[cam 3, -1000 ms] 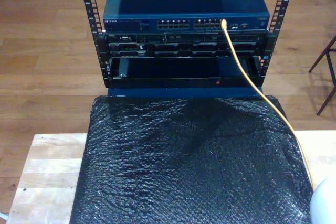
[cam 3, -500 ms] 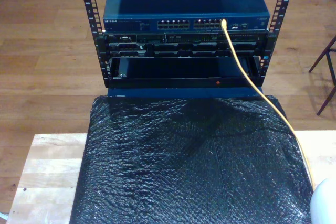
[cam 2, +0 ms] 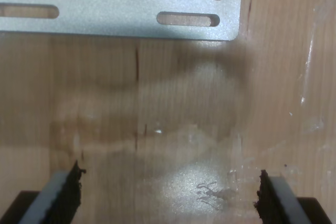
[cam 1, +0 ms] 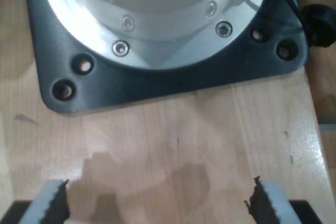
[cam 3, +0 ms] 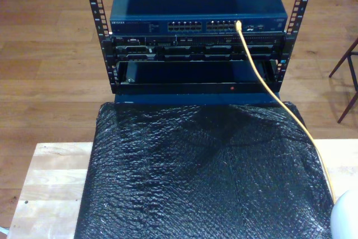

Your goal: Grab the cable and plug it in

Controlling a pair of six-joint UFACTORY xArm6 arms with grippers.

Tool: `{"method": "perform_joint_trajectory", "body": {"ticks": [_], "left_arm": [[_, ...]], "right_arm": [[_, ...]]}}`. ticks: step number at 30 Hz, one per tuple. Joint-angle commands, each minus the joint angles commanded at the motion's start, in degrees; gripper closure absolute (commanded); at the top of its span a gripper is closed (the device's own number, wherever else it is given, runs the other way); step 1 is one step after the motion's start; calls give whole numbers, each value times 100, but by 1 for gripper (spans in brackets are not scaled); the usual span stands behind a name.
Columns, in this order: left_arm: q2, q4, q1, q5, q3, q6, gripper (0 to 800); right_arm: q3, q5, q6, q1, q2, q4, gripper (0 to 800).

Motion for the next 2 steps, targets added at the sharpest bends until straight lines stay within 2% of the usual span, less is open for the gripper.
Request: {"method": "perform_joint_trajectory", "body": {"ticks": [2], "left_arm": [[0,0,0,0,0,0,0]], "right_arm": [[0,0,0,0,0,0,1]]}}
